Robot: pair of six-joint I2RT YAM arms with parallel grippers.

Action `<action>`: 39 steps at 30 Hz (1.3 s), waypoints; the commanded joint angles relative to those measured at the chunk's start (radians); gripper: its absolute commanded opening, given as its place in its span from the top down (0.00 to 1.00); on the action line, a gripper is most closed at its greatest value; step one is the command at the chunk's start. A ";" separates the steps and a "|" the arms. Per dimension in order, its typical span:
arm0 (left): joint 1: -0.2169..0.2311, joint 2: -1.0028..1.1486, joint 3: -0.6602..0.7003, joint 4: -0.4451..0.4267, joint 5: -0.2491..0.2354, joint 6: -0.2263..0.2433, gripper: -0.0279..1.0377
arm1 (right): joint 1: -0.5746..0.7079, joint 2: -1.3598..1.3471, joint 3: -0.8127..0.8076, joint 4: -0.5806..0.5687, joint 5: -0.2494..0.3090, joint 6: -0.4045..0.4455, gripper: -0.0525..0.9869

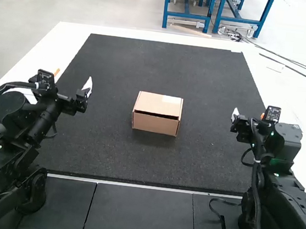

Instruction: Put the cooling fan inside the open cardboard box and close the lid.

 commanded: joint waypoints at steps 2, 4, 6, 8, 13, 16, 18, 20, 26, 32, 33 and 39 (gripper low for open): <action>0.005 -0.136 -0.027 -0.034 0.033 0.013 0.07 | 0.019 -0.095 -0.081 0.038 -0.029 -0.016 0.08; 0.008 -0.146 -0.028 -0.051 0.036 0.013 0.07 | 0.025 -0.136 -0.109 0.032 -0.026 -0.016 0.08; 0.021 -0.147 -0.034 -0.056 0.036 0.013 0.07 | 0.027 -0.181 -0.123 0.003 -0.023 -0.015 0.08; 0.031 -0.147 -0.053 -0.051 0.035 0.011 0.07 | 0.030 -0.231 -0.146 -0.016 -0.016 -0.013 0.08; 0.080 -0.147 -0.073 -0.057 0.046 0.013 0.07 | 0.025 -0.397 -0.158 -0.143 -0.015 -0.004 0.08; 0.123 -0.147 -0.073 -0.067 0.049 0.013 0.07 | 0.022 -0.448 -0.158 -0.193 -0.021 0.013 0.08; 0.153 -0.147 -0.073 -0.085 0.052 0.013 0.07 | 0.017 -0.440 -0.158 -0.212 -0.020 0.019 0.08; 0.169 -0.147 -0.071 -0.100 0.046 0.013 0.07 | 0.022 -0.442 -0.157 -0.229 -0.012 0.020 0.08; 0.174 -0.147 -0.071 -0.192 0.093 0.019 0.07 | 0.025 -0.440 -0.157 -0.282 0.022 0.065 0.08; 0.189 -0.147 -0.073 -0.243 0.247 -0.056 0.07 | 0.025 -0.440 -0.155 -0.281 0.183 0.103 0.08; 0.220 -0.147 -0.071 -0.245 0.251 -0.056 0.07 | 0.025 -0.440 -0.155 -0.284 0.191 0.100 0.08; 0.308 -0.147 -0.073 -0.266 0.346 -0.015 0.07 | 0.079 -0.440 -0.157 -0.324 0.218 0.090 0.08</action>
